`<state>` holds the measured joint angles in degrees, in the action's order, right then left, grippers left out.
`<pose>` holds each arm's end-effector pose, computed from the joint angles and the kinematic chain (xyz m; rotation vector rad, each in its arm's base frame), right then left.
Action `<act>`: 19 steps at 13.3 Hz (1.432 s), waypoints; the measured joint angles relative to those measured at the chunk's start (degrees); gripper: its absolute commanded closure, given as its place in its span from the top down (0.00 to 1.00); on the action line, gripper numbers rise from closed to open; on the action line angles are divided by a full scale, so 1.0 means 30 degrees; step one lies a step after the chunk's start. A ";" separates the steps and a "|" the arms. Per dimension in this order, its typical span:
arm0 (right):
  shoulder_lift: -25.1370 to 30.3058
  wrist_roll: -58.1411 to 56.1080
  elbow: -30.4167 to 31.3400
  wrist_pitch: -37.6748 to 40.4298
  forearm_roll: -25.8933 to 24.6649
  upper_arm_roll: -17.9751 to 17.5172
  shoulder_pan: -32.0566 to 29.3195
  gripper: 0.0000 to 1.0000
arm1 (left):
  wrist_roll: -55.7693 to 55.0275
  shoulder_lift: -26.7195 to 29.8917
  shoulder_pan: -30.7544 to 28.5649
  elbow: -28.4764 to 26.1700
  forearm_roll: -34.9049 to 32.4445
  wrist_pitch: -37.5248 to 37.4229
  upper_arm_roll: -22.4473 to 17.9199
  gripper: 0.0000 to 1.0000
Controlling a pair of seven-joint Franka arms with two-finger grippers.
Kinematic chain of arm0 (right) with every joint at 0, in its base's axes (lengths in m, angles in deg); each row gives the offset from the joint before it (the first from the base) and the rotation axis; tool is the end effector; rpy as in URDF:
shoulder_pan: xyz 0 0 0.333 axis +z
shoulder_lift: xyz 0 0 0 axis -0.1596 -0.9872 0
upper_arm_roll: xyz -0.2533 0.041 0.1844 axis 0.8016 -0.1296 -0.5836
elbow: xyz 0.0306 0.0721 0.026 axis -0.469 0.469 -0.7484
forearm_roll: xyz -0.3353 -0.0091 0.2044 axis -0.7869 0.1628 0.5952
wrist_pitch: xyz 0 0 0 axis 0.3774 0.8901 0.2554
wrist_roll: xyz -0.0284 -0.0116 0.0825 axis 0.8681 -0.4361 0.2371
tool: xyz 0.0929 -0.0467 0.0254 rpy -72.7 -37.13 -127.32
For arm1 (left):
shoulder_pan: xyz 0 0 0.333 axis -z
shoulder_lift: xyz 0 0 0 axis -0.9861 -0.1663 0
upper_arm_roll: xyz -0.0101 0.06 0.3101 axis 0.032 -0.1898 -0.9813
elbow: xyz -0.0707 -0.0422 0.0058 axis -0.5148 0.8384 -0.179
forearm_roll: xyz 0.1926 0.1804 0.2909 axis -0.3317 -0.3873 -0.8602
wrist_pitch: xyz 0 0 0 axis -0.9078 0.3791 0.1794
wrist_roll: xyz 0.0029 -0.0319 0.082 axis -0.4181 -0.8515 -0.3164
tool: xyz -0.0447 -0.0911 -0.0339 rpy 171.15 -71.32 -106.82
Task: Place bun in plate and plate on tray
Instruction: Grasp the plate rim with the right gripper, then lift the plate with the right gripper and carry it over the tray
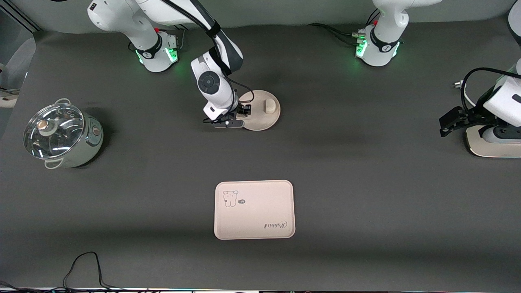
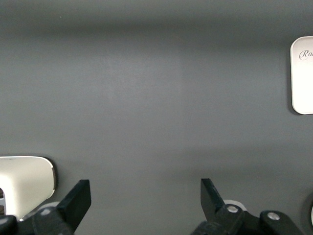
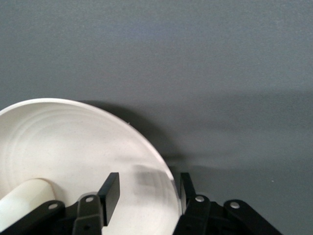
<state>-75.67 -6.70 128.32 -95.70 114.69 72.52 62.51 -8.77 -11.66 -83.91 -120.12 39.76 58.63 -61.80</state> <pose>0.3586 0.3832 0.1847 -3.0039 0.1376 0.2653 0.5723 -0.0286 0.5928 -3.1180 0.0669 -0.1390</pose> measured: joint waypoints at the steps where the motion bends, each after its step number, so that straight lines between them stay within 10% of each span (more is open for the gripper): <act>1: 0.0000 -0.0008 0.0181 -0.0193 0.0051 0.0001 0.0061 0.50 | 0.0012 -0.0032 0.0000 0.0007 0.0000 -0.0002 0.0000 1.00; 6: 0.0002 -0.0028 0.0858 -0.1350 0.0130 0.0001 0.0348 0.00 | 0.0130 -0.0096 0.0037 0.0546 0.0005 -0.0650 0.0032 1.00; 14: 0.0810 -0.0085 0.1494 -0.1813 0.1201 0.0024 0.1028 0.00 | 0.0284 -0.0147 0.0059 0.0941 0.0021 -0.0782 0.0077 1.00; 19: 0.3893 -0.1130 0.1453 0.3125 0.1289 0.2173 0.1034 0.00 | 0.0319 -0.0288 0.0060 0.1023 0.0022 -0.0781 0.0077 1.00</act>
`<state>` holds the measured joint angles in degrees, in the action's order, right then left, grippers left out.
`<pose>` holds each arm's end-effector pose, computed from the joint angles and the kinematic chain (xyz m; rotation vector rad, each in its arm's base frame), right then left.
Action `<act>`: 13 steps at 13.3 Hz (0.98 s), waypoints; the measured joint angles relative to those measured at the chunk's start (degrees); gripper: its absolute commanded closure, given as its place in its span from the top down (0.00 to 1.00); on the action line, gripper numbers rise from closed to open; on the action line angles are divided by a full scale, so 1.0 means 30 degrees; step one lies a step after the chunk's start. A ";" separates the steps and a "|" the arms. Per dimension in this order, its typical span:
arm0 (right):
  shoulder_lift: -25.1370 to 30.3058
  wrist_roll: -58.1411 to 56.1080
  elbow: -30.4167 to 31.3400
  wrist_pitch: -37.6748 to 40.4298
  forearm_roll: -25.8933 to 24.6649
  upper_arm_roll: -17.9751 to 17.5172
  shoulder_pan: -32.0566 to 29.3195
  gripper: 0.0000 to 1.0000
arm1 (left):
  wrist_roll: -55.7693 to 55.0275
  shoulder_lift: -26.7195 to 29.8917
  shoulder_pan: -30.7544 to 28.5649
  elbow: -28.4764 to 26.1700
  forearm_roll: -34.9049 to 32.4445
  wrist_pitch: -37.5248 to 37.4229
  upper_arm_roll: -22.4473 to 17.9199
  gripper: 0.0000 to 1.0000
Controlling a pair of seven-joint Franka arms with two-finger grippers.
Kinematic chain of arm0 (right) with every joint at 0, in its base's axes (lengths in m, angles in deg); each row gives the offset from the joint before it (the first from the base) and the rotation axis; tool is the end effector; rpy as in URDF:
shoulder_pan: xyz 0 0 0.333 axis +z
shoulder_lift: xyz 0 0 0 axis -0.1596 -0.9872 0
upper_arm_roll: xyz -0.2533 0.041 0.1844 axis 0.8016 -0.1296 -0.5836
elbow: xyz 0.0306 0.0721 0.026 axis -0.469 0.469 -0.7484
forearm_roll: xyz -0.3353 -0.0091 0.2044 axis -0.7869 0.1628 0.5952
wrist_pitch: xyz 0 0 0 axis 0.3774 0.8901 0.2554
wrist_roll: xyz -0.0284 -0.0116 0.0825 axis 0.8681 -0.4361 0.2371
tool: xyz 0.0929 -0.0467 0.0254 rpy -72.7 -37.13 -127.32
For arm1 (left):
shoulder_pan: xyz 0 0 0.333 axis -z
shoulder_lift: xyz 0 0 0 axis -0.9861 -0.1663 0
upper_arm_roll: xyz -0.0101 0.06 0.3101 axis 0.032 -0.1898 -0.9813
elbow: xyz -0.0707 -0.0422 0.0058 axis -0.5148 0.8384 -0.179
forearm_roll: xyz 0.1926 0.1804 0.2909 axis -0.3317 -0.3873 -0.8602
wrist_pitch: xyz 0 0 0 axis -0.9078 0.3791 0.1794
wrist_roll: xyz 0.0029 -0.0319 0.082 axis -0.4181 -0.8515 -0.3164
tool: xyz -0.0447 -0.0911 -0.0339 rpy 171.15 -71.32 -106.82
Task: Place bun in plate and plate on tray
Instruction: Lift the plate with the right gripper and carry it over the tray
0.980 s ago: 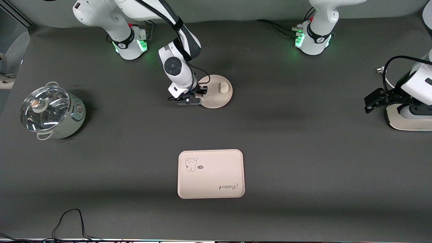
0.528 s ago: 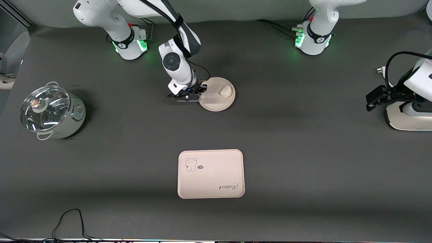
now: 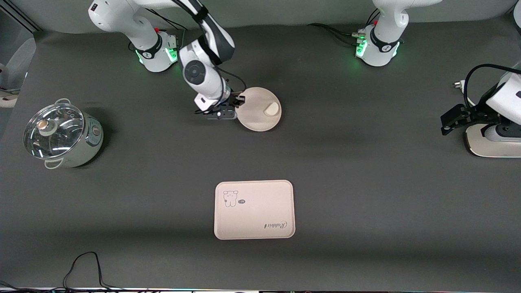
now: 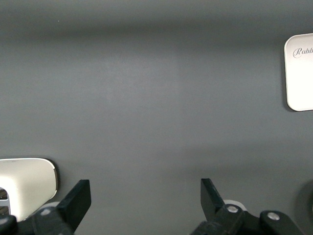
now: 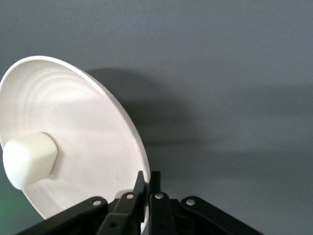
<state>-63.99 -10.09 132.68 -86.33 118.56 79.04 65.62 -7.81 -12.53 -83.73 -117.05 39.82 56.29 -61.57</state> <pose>0.3566 0.3529 0.2520 -2.9186 0.1623 0.3703 0.5747 -0.0323 0.6063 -3.1195 0.1025 -0.1352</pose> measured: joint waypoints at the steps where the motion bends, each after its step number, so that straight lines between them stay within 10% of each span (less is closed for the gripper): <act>1: 0.0722 -0.0369 -0.0007 0.0936 0.0000 0.0587 -0.0003 0.00 | 0.0001 -0.0007 0.0000 0.0048 0.0000 0.0000 0.0000 1.00; 8: 0.2265 -0.2359 -0.3627 0.5397 -0.1033 0.4601 -0.0017 0.00 | 0.0003 -0.0046 -0.0001 0.0167 0.0000 0.0000 -0.0003 1.00; 13: -0.4131 -0.2411 -1.2018 0.6808 -0.0186 0.5428 -0.1879 0.00 | 0.0004 -0.0072 -0.0001 0.0182 0.0000 0.0000 -0.0003 1.00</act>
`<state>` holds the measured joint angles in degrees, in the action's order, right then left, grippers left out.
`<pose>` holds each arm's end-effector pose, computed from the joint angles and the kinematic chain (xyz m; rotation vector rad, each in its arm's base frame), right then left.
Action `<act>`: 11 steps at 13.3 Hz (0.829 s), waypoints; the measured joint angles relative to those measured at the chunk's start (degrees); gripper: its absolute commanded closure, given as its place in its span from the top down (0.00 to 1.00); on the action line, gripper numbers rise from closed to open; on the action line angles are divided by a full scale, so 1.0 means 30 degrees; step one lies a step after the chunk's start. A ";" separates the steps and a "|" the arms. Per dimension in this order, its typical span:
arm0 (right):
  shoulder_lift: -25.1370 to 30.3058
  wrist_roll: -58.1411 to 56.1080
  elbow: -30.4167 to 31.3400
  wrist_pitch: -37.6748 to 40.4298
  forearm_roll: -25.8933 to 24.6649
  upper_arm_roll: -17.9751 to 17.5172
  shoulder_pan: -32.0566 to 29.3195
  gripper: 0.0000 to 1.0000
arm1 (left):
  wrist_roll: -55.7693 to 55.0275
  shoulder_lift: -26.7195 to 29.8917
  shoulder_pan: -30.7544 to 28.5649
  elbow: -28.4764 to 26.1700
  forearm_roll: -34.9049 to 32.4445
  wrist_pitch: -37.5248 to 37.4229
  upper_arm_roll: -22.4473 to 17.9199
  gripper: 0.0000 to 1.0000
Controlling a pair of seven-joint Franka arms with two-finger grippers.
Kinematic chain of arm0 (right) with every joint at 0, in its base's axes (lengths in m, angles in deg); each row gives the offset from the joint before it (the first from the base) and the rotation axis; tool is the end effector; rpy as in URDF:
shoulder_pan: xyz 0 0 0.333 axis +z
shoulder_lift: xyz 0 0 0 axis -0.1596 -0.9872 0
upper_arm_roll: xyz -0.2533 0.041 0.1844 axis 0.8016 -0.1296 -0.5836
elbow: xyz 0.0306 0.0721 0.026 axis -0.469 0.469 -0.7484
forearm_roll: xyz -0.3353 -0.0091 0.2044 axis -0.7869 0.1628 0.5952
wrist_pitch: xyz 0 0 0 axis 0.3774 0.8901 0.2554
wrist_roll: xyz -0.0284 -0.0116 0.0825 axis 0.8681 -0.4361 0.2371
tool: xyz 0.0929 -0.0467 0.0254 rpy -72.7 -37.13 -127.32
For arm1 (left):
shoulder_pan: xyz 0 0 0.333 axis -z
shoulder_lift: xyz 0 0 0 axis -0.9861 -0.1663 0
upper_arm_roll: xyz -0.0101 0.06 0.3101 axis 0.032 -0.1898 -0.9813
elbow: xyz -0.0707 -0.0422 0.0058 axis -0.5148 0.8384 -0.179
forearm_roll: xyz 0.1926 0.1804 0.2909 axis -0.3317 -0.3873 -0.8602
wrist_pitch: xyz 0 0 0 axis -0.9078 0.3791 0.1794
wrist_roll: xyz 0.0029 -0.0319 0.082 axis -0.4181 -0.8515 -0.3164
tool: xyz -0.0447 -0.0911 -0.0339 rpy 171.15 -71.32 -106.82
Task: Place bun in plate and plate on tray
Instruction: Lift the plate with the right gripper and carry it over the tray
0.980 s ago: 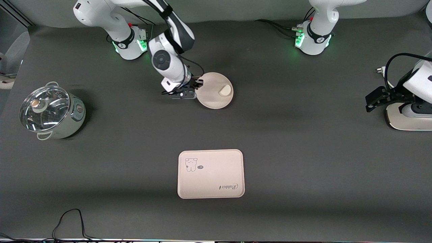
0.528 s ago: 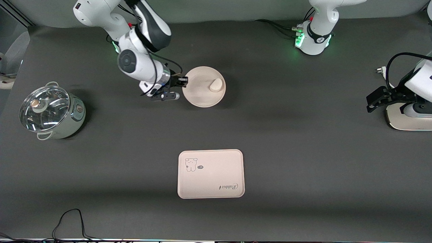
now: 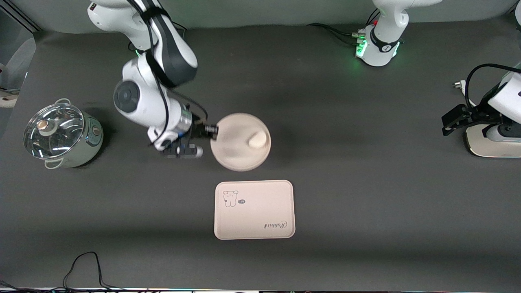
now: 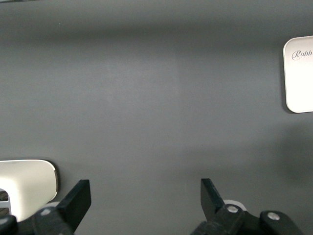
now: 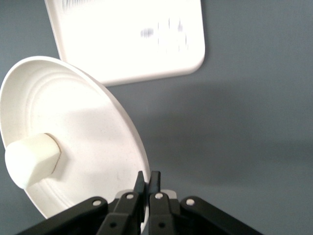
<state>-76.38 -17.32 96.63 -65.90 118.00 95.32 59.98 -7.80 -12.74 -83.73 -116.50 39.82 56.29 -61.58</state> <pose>0.5782 0.3032 0.3852 -2.8488 0.2297 0.1364 0.5761 -0.0322 0.6088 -3.1197 0.1023 -0.1445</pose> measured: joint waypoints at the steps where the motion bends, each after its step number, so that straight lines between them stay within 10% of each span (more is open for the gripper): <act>1: -0.1777 -0.0369 -0.1688 0.0002 0.1101 -0.0013 -0.0626 0.00 | 0.0000 -0.0001 0.0000 0.0004 0.0000 0.0000 0.0000 1.00; 5: -0.7294 -0.1900 -0.6433 0.0033 0.5741 -0.0035 -0.3189 0.00 | 0.0000 -0.0004 0.0000 0.0018 0.0000 0.0000 0.0000 1.00; 11: -1.0109 -0.2055 -0.8914 -0.0074 0.7333 -0.0657 -0.4388 0.00 | 0.0001 -0.0005 0.0000 0.0041 0.0000 0.0003 0.0000 1.00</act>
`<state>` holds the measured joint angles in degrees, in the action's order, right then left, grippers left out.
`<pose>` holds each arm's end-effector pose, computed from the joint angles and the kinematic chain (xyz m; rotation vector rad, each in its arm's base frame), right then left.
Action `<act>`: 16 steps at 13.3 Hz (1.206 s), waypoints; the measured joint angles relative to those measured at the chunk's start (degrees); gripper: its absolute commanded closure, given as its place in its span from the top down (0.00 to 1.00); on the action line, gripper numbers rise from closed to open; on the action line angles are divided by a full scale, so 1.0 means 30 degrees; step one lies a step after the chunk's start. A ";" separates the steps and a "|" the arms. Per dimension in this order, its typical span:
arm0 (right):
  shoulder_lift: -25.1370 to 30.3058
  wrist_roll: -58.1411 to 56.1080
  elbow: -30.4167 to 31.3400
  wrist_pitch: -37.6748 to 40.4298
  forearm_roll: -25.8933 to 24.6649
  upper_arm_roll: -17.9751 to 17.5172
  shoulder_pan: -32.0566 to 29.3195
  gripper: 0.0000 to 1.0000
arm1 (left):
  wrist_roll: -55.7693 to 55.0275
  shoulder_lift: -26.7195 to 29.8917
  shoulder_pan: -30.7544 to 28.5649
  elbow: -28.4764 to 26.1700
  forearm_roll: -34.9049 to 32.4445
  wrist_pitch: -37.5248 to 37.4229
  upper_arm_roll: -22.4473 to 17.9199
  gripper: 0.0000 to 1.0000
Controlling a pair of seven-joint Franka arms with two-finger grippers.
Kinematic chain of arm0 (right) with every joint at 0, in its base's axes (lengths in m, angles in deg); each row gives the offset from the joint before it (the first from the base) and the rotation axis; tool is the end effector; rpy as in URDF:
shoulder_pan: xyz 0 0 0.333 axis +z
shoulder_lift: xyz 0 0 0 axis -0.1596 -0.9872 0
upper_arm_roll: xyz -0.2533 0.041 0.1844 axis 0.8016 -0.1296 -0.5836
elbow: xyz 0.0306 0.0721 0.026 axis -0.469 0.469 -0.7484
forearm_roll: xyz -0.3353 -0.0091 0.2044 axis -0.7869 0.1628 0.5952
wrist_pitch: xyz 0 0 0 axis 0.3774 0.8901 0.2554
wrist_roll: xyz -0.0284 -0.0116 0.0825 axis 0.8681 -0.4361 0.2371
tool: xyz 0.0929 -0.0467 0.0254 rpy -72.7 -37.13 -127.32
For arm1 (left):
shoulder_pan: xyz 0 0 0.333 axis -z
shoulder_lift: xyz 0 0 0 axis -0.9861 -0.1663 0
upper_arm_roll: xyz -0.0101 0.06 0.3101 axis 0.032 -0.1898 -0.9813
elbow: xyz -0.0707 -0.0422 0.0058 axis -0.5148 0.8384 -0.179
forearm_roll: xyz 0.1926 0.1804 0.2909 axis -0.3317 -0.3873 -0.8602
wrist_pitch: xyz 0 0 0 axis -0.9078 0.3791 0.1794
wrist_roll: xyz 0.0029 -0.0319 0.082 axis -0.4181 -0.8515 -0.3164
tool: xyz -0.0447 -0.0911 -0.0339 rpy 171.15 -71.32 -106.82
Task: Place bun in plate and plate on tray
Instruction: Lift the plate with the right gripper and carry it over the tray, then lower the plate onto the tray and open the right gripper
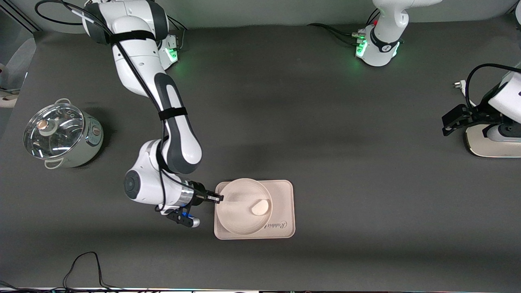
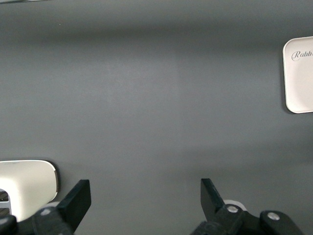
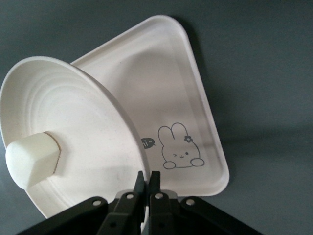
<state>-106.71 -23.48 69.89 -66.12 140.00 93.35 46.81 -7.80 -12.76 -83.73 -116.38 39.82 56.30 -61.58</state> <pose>0.7032 0.2807 0.2426 -2.6695 0.4301 0.1372 0.5763 -0.0322 0.6097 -3.1196 0.1023 -0.1475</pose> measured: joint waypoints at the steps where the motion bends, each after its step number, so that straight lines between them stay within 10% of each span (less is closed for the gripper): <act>1: -0.0255 0.0002 -0.0090 -0.0475 0.0023 -0.0119 0.0032 0.00 | 0.0000 0.0000 0.0000 0.0002 0.0000 0.0000 0.0000 1.00; 13: -0.1893 -0.0012 -0.0338 -0.3749 0.0059 -0.1581 0.0029 0.04 | 0.0002 -0.0008 0.0000 0.0008 0.0000 0.0000 0.0000 1.00; 16: -0.1892 -0.0024 -0.0369 -0.3764 0.0059 -0.1580 0.0012 0.79 | 0.0002 -0.0028 0.0000 0.0008 0.0000 0.0000 0.0000 1.00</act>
<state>-112.39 -23.56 68.78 -77.41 140.18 88.61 46.85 -7.79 -12.84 -83.73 -116.35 39.82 56.30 -61.58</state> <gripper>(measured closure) 0.881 0.000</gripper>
